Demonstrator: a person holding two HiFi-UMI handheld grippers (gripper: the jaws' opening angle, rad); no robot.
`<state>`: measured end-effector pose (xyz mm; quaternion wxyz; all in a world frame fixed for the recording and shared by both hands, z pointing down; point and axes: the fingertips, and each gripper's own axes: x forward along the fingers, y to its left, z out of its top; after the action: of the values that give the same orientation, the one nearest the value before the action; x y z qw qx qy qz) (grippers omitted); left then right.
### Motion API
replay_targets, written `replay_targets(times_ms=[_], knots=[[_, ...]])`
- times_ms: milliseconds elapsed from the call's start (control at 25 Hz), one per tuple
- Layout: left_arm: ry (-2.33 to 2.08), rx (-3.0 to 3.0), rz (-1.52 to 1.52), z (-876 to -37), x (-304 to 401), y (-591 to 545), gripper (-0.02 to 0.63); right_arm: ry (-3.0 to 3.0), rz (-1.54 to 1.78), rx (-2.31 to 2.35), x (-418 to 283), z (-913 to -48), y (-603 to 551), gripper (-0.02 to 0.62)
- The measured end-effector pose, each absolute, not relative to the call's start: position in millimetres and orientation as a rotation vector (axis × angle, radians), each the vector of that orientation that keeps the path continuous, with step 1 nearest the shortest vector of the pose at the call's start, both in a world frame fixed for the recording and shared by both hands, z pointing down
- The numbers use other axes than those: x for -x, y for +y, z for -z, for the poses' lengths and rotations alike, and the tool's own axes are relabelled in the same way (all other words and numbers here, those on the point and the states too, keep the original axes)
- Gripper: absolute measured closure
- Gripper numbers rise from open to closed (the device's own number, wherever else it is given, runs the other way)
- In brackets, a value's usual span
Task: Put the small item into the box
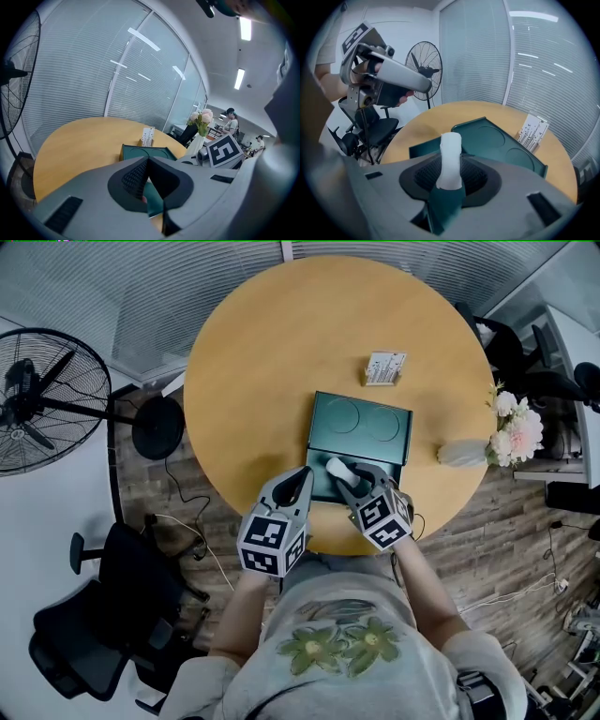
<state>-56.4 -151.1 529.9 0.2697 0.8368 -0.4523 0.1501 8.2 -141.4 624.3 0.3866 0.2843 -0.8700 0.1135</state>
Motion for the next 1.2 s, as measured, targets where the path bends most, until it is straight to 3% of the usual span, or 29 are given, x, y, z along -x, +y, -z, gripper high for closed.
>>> replay_targets(times_ms=[1200], knots=[[-1.222,-2.209,-0.406,-544,68,-161,0.606,-2.045,-0.299,-0.587,-4,-695,-148,0.463]])
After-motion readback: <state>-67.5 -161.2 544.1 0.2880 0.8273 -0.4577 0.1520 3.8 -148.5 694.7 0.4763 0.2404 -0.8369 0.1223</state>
